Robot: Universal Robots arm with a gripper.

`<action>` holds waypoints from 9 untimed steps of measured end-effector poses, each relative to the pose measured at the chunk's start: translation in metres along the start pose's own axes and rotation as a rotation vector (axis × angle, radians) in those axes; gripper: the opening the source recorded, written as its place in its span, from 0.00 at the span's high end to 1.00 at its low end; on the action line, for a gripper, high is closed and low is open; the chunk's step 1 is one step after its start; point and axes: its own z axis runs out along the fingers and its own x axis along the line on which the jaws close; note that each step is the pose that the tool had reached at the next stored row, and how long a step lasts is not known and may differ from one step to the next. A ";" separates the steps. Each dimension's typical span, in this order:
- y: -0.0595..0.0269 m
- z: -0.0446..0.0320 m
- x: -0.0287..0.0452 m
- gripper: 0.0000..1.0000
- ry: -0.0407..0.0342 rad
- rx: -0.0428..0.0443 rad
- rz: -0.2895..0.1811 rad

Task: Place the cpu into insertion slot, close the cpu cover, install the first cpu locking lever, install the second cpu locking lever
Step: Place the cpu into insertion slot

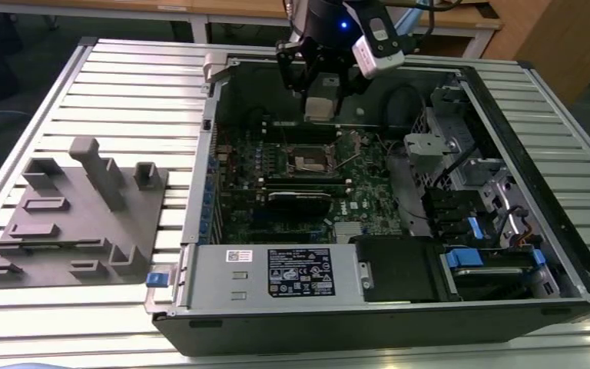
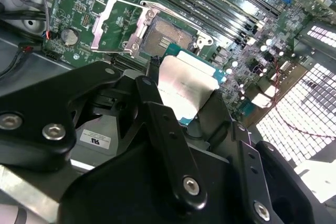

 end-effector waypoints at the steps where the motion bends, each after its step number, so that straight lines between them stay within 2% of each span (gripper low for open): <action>1: 0.0000 0.0000 0.0000 0.46 0.0000 0.0001 0.000; 9: 0.0000 0.0004 0.0000 0.46 -0.0001 0.0000 0.000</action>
